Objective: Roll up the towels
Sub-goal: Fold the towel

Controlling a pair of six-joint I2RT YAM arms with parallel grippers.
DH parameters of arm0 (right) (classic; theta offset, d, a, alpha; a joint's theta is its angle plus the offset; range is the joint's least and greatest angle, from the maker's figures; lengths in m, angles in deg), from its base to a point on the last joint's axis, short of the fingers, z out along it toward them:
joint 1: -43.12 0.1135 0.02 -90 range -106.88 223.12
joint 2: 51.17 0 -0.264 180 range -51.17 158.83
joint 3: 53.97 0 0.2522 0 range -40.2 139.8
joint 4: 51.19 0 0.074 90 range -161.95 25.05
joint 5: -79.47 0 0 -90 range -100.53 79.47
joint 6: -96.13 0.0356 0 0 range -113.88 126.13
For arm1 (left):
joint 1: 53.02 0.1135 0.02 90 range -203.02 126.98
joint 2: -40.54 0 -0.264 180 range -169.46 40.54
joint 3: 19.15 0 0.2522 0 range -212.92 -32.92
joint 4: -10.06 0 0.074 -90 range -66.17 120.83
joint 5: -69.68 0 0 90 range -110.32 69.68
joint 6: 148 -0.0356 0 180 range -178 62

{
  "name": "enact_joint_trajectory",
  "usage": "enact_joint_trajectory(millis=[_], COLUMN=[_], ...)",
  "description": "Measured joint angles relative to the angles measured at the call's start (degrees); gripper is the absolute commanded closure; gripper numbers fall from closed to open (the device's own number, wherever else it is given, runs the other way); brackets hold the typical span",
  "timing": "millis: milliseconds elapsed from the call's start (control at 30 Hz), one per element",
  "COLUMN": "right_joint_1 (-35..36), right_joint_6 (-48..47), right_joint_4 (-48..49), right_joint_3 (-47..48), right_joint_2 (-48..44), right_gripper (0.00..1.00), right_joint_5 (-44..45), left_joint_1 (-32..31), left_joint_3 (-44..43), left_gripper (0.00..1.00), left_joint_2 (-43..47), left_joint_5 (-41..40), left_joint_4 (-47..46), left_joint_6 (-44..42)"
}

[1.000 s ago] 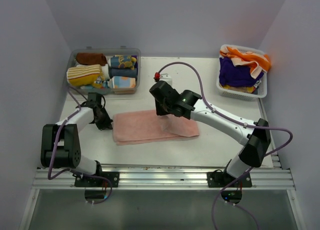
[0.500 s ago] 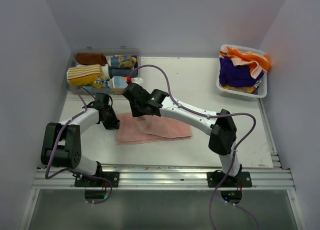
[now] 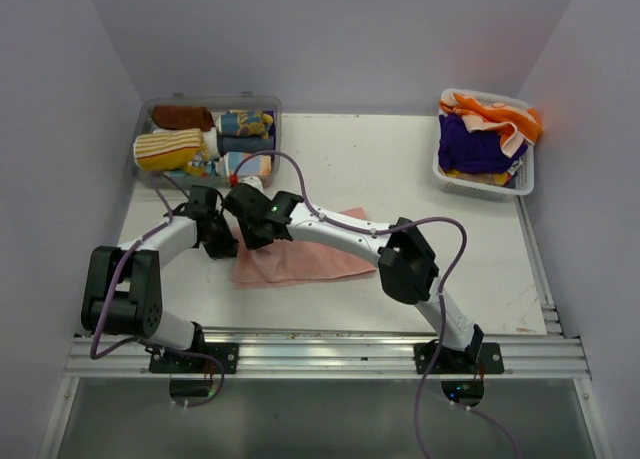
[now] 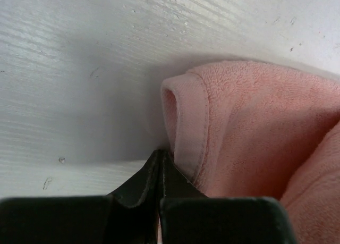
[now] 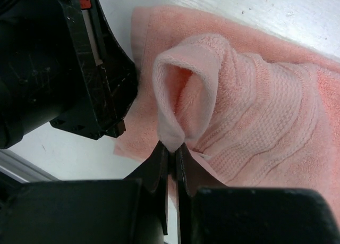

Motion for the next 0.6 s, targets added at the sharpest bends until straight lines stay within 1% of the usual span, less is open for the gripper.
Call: enact_joint_trajectory(millis=[133,167,200,233,300,467,500,567,600], right_joint_1=[0.0,0.0,0.0,0.0,0.0,0.0,-0.04,-0.35,-0.48], right_joint_6=[-0.02,-0.02,-0.04,0.07,-0.09,-1.31,-1.57,-1.97,-2.19], right_joint_4=[0.59,0.79,0.81,0.98,1.33,2.54,3.17,3.96,4.85], right_joint_3=[0.26,0.42,0.96,1.53,2.58,2.01,0.7,-3.21,-6.6], right_joint_2=[1.11,1.42,1.9,2.45,3.32,2.49,1.27,-2.43,-5.49], right_gripper=[1.0,0.95,0.85,0.66,0.48,0.46,0.47,0.5,0.54], right_joint_5=[-1.01,-1.38,-1.73,-2.16,-3.39,-4.42,-4.15,-2.97,-2.12], left_joint_1=[0.24,0.37,0.46,0.55,0.81,2.8,3.37,4.31,4.9], left_joint_3=[0.0,0.0,0.0,0.0,0.0,-0.28,-0.74,-2.1,-3.02], left_gripper=[1.0,0.99,0.93,0.9,0.86,0.81,0.78,0.75,0.73], left_joint_2=[0.17,0.22,0.31,0.42,0.81,3.15,3.8,5.09,5.95], left_joint_5=[-0.48,-0.61,-0.76,-0.96,-1.27,-1.92,-1.95,-2.05,-2.12], left_joint_4=[0.2,0.33,0.46,0.72,1.44,3.98,4.85,6.51,7.17], left_joint_6=[0.0,0.0,0.0,0.0,-0.02,-0.52,-0.72,-1.18,-1.44])
